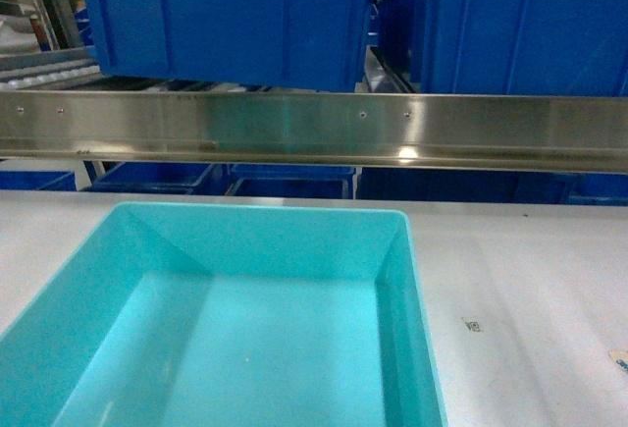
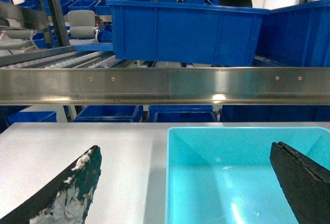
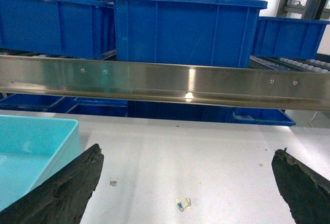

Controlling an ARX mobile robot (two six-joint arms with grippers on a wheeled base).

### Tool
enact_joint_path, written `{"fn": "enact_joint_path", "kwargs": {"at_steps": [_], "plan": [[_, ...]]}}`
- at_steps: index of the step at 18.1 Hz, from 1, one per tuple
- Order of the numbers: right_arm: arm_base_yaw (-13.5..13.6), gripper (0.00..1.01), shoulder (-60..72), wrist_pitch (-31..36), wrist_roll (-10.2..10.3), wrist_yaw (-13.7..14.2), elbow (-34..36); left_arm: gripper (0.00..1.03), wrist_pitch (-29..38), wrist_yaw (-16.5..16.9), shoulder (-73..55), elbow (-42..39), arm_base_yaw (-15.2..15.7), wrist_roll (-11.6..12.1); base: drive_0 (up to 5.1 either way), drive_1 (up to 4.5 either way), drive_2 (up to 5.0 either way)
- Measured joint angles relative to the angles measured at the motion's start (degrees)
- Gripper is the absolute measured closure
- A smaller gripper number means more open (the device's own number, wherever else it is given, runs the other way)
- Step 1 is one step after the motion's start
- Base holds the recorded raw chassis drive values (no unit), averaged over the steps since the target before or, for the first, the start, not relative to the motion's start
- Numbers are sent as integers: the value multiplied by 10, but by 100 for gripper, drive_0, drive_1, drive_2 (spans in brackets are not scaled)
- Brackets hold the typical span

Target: Organize blue bins on left shelf correctly

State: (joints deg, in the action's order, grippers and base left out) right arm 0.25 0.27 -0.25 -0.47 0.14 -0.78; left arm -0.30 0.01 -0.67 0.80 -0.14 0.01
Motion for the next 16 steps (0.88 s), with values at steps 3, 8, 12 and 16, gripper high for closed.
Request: {"fn": "enact_joint_path", "kwargs": {"at_steps": [3, 8, 12, 16], "plan": [[0, 3, 0, 0, 0, 0, 0, 5, 0, 0, 0, 0, 0, 0, 0, 0, 0], [0, 3, 0, 0, 0, 0, 0, 5, 0, 0, 0, 0, 0, 0, 0, 0, 0], [29, 3, 127, -5, 15, 7, -28, 5, 161, -6, -190, 7, 0, -11, 0, 0, 0], [90, 3, 247, 38, 33, 8, -81, 5, 281, -4, -376, 19, 47, 5, 0, 0, 0]]}}
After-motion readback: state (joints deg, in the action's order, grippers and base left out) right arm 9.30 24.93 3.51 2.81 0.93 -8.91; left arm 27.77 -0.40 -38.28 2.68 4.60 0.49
